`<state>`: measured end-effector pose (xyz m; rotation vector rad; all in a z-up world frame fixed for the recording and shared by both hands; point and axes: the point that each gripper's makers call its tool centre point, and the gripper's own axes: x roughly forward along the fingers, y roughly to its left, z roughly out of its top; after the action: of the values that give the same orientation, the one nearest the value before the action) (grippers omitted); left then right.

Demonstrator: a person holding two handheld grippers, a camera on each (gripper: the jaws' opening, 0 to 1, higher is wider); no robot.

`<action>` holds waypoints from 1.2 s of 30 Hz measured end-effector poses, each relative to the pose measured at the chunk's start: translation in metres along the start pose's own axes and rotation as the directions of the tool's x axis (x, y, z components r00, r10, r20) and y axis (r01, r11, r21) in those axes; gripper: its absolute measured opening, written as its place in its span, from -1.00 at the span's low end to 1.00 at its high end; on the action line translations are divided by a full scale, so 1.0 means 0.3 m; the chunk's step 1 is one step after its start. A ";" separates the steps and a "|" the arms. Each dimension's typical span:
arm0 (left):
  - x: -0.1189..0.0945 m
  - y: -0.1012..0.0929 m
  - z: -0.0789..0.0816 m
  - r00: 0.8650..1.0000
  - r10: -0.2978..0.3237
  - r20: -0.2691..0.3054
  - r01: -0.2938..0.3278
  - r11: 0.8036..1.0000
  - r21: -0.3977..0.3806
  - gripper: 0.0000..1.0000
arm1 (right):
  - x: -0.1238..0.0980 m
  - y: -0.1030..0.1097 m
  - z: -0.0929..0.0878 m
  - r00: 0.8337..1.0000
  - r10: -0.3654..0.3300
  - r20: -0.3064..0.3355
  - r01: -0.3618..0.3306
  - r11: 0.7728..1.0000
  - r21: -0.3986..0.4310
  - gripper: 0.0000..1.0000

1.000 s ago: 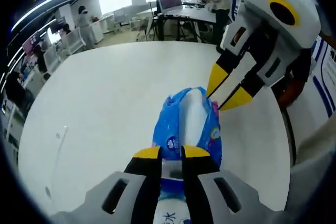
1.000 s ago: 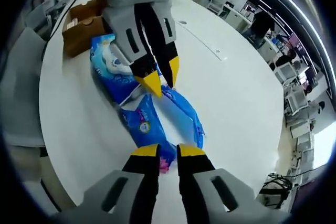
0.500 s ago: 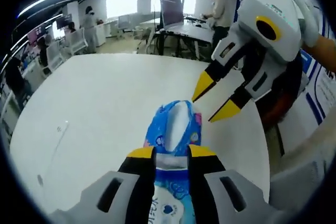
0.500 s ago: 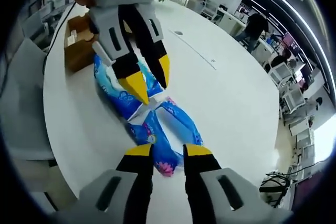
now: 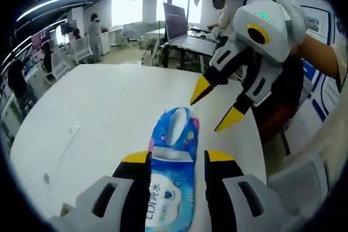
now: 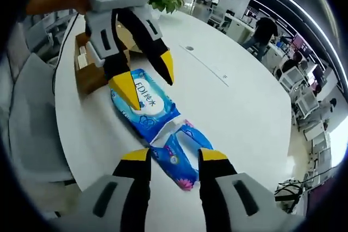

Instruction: Operate the shoe box by opening the lid, removing the specified soft item, and placing it in the target area until the item is outside and the box remains undamaged.

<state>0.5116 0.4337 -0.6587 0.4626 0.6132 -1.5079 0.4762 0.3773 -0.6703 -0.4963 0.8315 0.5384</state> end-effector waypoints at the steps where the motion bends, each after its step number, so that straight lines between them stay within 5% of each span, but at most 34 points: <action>1: -0.013 -0.002 -0.002 1.000 0.001 0.004 -0.001 1.000 -0.004 -0.20 | -0.004 0.012 0.013 1.000 0.010 0.007 -0.010 1.000 -0.003 -0.32; 18: -0.326 -0.004 -0.093 0.993 0.084 0.079 -0.078 0.994 -0.071 0.37 | 0.001 0.181 0.212 0.982 0.175 0.075 -0.168 0.981 -0.097 -0.11; 36: -0.701 0.089 -0.331 0.952 0.299 0.069 -0.283 0.943 -0.177 0.58 | 0.054 0.394 0.383 0.911 0.406 0.079 -0.370 0.886 -0.281 -0.01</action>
<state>0.5373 0.6600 -0.6044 0.3345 0.5630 -1.1793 0.4752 0.5402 -0.6403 -0.5275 0.7343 1.0538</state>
